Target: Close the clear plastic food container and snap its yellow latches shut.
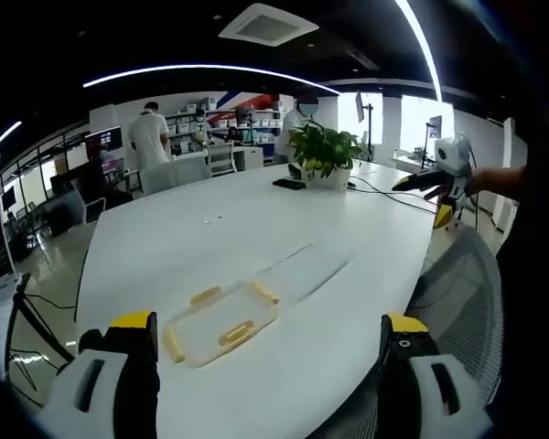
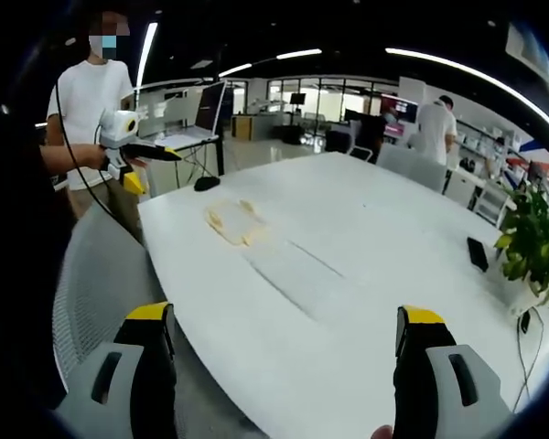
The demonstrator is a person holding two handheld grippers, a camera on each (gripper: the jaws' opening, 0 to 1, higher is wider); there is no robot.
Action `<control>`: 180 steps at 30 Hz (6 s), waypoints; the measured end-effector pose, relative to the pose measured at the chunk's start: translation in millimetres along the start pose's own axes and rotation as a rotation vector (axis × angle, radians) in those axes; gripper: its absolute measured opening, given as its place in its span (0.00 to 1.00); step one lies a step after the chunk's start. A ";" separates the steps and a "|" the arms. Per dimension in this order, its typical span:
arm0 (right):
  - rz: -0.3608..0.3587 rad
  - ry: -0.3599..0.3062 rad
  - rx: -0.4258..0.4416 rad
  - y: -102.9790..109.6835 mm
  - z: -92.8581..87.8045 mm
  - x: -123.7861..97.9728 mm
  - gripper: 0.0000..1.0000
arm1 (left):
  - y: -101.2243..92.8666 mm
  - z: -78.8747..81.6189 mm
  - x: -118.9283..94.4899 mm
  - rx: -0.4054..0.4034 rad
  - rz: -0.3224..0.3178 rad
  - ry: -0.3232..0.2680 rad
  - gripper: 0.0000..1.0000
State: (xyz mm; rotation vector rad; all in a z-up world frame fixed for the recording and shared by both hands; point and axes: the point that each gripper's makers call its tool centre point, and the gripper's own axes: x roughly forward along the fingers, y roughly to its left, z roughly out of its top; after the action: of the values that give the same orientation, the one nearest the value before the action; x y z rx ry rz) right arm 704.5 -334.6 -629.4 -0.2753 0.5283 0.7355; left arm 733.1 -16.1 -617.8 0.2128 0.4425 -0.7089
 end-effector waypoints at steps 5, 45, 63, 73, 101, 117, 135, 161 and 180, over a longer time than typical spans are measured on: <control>0.014 0.005 -0.011 -2.0 3.4 4.0 0.99 | 6.1 1.0 -1.2 0.010 0.000 0.004 0.99; 0.206 0.052 -0.170 1.4 46.7 63.0 0.95 | 46.9 -23.8 11.3 0.072 -0.071 0.100 0.95; 0.291 0.125 -0.251 15.6 46.7 98.0 0.92 | 62.4 -39.7 24.2 0.154 -0.128 0.176 0.89; 0.318 0.157 -0.300 22.9 46.2 114.4 0.90 | 70.4 -46.8 31.8 0.185 -0.157 0.214 0.89; 0.386 0.219 -0.393 47.7 62.6 166.3 0.80 | 88.7 -69.9 50.7 0.280 -0.237 0.320 0.79; 0.421 0.261 -0.421 59.8 65.4 195.5 0.75 | 97.5 -77.7 61.0 0.322 -0.286 0.359 0.73; 0.479 0.297 -0.468 75.4 66.5 226.5 0.67 | 103.4 -85.5 75.6 0.385 -0.338 0.387 0.65; 0.484 0.404 -0.514 79.6 53.0 276.8 0.52 | 134.0 -104.8 96.4 0.506 -0.403 0.502 0.48; 0.462 0.490 -0.580 69.0 33.1 299.1 0.43 | 138.3 -114.5 113.1 0.576 -0.464 0.541 0.37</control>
State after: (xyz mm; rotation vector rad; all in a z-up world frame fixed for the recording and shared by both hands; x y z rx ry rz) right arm 853.6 -103.1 -769.2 -0.9087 0.8503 1.2806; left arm 865.1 59.4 -766.0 0.8776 0.8100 -1.2356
